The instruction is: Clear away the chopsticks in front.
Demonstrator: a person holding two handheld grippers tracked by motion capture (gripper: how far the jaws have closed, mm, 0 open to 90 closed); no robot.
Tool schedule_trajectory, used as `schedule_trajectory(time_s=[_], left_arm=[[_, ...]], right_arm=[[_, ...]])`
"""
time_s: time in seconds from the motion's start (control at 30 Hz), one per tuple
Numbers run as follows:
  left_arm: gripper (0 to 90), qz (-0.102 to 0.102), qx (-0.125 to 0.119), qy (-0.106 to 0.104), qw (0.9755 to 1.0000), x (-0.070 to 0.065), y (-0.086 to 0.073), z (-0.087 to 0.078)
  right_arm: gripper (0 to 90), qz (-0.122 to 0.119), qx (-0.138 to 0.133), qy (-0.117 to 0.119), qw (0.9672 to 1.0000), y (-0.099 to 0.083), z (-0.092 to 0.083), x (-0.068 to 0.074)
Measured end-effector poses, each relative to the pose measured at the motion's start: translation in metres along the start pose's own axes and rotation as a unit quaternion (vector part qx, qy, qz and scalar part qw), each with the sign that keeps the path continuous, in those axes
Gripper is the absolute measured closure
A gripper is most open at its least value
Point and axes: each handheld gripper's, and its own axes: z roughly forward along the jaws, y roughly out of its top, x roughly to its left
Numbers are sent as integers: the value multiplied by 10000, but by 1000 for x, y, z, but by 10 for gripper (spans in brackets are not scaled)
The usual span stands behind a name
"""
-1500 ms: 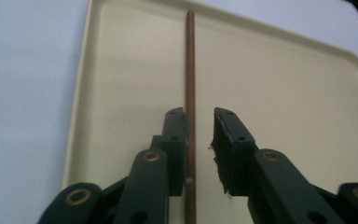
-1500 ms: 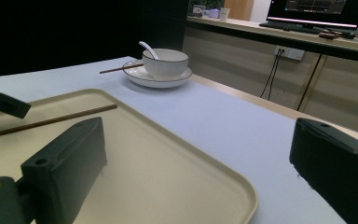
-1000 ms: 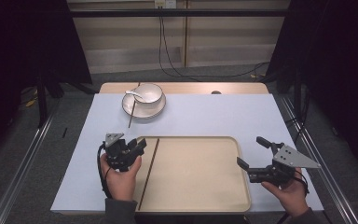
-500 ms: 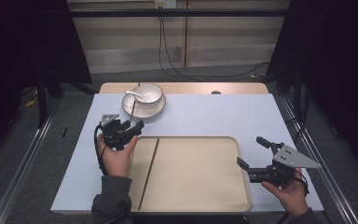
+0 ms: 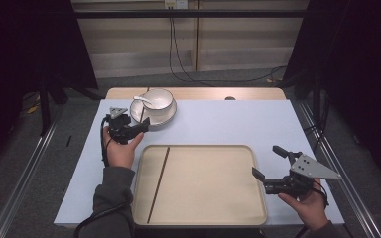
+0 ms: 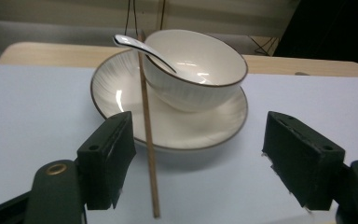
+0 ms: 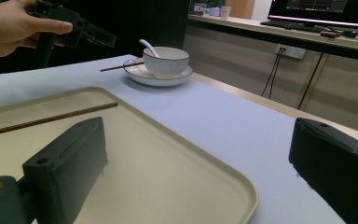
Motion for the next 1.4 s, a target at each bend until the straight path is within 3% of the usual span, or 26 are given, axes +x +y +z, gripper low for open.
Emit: schedule_trajectory(time_s=[0.07,0.3,0.37,0.53,0.73,1.13,1.4], left_arm=[[244,130,-18,40,9999,6,0,5],[217,133,64,89,9999,21,4,25],[222,97,236,248,9994,26,5,34],[231,102,364,362,9986,37,5,49],[238,112,379,426,9983,44,6,62],[438,250,734,582,9953,43,10,75],[589,69,860,576,9946,43,15,81]], right_arm=[[36,-6,2,-7,10000,0,0,0],[37,-29,25,31,10000,0,0,0],[40,-30,23,8,10000,0,0,0],[40,-52,28,32,10000,0,0,-1],[40,-15,31,22,10000,-1,0,-1],[40,7,34,31,10000,-1,0,-1],[40,0,54,30,10000,-1,0,-2]])
